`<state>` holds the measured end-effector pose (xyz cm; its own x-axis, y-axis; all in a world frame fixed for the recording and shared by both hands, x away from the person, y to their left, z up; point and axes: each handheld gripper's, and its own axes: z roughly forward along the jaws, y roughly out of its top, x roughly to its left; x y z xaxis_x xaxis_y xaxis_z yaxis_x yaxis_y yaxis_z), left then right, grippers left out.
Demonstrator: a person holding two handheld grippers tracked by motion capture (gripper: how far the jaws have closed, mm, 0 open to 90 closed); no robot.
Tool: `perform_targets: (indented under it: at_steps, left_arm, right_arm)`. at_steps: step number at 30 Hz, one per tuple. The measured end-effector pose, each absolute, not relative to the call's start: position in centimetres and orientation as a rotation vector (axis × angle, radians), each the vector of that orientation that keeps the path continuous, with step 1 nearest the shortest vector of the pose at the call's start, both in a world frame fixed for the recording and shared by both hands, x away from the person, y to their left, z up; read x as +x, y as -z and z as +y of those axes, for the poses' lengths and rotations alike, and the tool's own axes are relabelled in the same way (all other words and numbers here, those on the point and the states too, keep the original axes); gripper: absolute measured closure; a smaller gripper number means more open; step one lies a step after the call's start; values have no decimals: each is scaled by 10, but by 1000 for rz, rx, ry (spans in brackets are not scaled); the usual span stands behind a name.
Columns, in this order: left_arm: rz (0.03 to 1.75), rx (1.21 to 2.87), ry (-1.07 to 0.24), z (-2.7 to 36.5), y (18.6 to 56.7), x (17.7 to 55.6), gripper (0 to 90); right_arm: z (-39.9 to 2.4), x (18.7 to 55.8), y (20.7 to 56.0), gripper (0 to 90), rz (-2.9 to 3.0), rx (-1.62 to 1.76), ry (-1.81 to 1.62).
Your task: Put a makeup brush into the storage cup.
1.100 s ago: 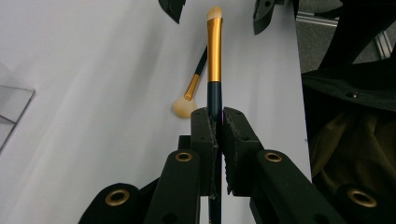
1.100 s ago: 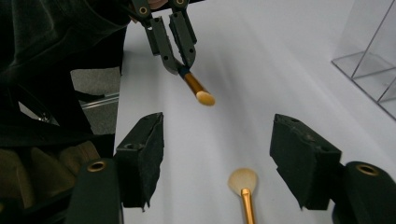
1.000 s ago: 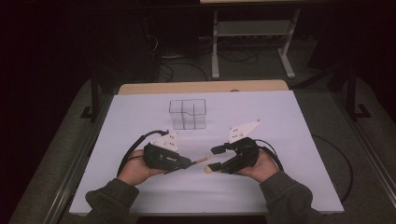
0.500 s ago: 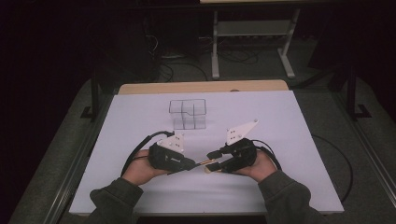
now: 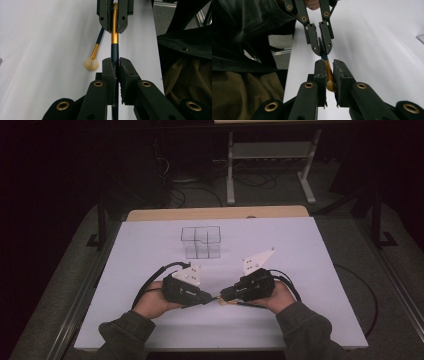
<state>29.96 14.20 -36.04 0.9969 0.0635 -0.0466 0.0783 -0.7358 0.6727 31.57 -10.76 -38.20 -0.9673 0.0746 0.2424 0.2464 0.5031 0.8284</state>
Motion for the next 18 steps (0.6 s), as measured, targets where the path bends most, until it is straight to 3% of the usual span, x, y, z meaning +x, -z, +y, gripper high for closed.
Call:
perform_targets:
  at_steps: [12,18]
  left_arm:
    - [90,2405,76,140,362,300,820]
    - [100,2421,80,137,364,301,746]
  right_arm:
    - [-107,314,381,834,-2540,-265,1453]
    - [-105,313,377,834,-2563,-240,1439]
